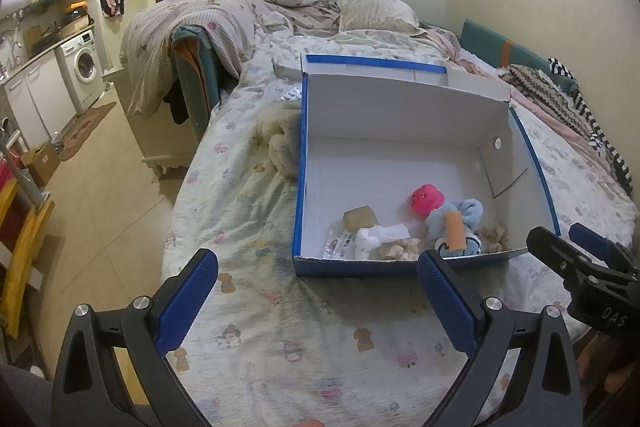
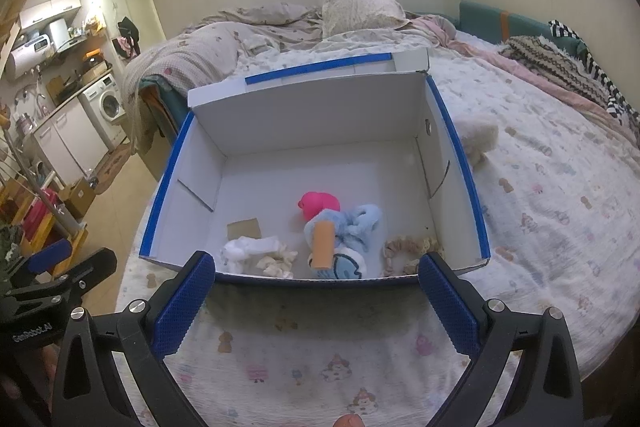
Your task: Organize soft objects
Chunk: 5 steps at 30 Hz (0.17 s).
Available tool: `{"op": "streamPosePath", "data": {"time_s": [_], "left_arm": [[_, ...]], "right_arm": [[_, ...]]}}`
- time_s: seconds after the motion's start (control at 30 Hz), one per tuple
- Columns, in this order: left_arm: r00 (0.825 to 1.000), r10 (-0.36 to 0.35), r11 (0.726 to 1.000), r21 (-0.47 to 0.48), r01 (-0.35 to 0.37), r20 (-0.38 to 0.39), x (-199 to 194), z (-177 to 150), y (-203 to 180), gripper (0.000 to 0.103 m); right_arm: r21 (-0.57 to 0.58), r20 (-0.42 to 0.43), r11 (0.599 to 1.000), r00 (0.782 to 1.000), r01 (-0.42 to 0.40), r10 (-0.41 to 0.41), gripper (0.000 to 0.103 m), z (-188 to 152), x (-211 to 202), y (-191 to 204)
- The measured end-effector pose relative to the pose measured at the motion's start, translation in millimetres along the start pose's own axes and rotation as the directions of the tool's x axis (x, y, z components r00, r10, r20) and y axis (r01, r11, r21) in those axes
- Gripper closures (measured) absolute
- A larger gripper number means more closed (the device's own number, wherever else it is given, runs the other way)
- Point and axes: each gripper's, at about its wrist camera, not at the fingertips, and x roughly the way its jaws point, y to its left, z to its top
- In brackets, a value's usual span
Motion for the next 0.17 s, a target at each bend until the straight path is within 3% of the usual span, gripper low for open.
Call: {"op": "streamPosePath", "data": {"time_s": [0.17], "left_arm": [[1.0, -0.014, 1.0, 0.005, 0.014, -0.001, 0.6, -2.7, 0.1, 0.003]], "right_arm": [[-0.01, 0.007, 1.0, 1.0, -0.001, 0.001, 0.0, -0.4, -0.4, 2.8]]}}
